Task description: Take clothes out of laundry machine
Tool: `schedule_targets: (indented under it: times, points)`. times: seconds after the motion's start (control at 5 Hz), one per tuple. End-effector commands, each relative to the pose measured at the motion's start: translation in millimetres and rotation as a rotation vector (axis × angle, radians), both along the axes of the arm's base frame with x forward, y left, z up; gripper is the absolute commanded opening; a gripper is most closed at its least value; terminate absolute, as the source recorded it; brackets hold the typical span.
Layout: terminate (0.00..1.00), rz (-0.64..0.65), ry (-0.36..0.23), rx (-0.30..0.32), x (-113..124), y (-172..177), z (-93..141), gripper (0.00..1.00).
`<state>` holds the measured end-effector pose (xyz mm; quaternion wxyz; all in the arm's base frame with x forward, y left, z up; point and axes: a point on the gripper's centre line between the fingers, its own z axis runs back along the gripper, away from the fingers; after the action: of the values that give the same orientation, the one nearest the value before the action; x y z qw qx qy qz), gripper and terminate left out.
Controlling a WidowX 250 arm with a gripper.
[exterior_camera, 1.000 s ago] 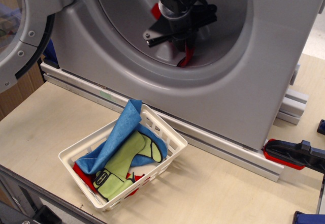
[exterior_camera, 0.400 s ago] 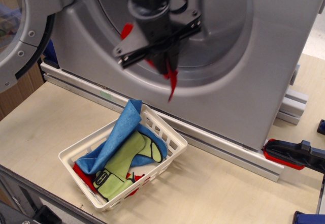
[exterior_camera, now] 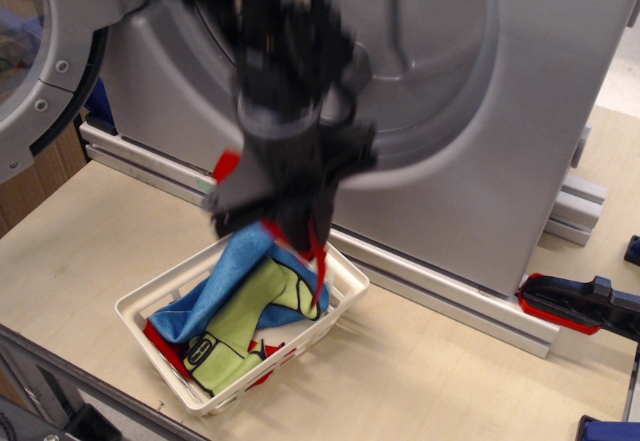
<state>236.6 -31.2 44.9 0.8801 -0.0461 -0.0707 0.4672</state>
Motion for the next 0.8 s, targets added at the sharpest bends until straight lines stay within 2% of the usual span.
schedule_targets:
  times: [0.0, 0.2, 0.4, 0.6]
  points:
    - [0.00, 0.007, 0.047, 0.000, 5, 18, -30, 0.00]
    - [0.00, 0.049, 0.052, 0.000, 3, 24, -35, 0.00]
    - [0.00, 0.053, 0.073, 0.032, 0, 31, -48, 0.00]
    - [0.00, 0.060, 0.067, -0.025, -2, 32, -55, 1.00]
